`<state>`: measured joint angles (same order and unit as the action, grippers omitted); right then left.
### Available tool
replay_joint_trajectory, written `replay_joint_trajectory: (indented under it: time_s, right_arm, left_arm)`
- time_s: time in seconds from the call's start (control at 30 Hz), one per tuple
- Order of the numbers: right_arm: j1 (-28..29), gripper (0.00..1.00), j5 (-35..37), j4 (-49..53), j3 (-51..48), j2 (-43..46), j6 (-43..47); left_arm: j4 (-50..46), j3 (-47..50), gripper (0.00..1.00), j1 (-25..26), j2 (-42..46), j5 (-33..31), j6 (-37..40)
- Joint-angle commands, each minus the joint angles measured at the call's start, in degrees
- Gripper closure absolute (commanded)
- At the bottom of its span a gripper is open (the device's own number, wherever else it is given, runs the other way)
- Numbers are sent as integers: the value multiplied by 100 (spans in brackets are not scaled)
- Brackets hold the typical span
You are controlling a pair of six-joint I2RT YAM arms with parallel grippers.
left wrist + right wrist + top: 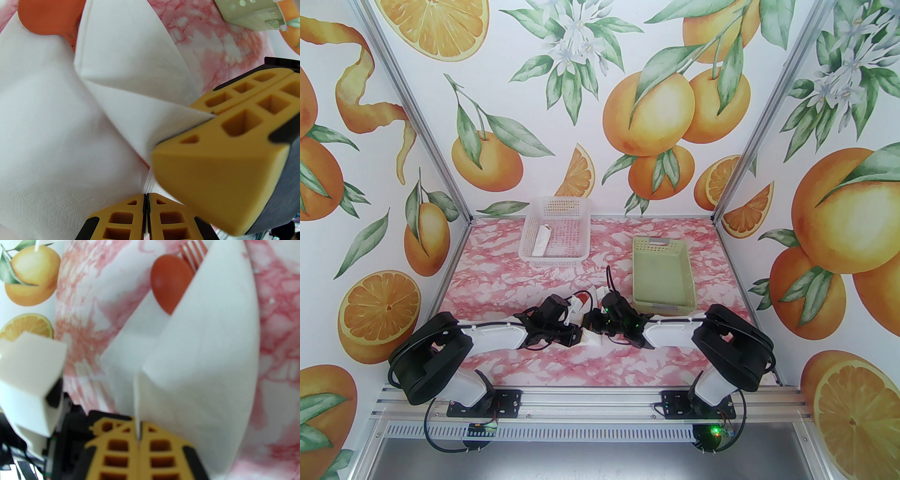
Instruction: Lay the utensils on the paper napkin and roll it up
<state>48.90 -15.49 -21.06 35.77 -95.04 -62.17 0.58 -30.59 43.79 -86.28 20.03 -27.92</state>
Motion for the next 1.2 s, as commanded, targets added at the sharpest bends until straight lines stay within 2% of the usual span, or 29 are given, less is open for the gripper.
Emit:
replay_joint_trajectory:
  time_s: [0.0,0.5,0.7,0.97,1.17]
  right_arm:
    - [71,99,45,-428,158,-181,-131]
    - [188,97,63,-1005,80,-828,-433]
    - [189,86,100,-936,-12,-923,-449]
    - [184,79,134,-882,-105,-969,-439]
    - [184,75,134,-904,-122,-1007,-443]
  left_arm:
    - [-86,-52,87,-39,65,-71,94]
    - [-52,-26,87,-43,115,-113,48]
    - [-210,8,83,-103,415,-173,42]
    - [-341,221,70,-715,1248,90,-108]
    - [453,589,59,-1400,1492,641,-898]
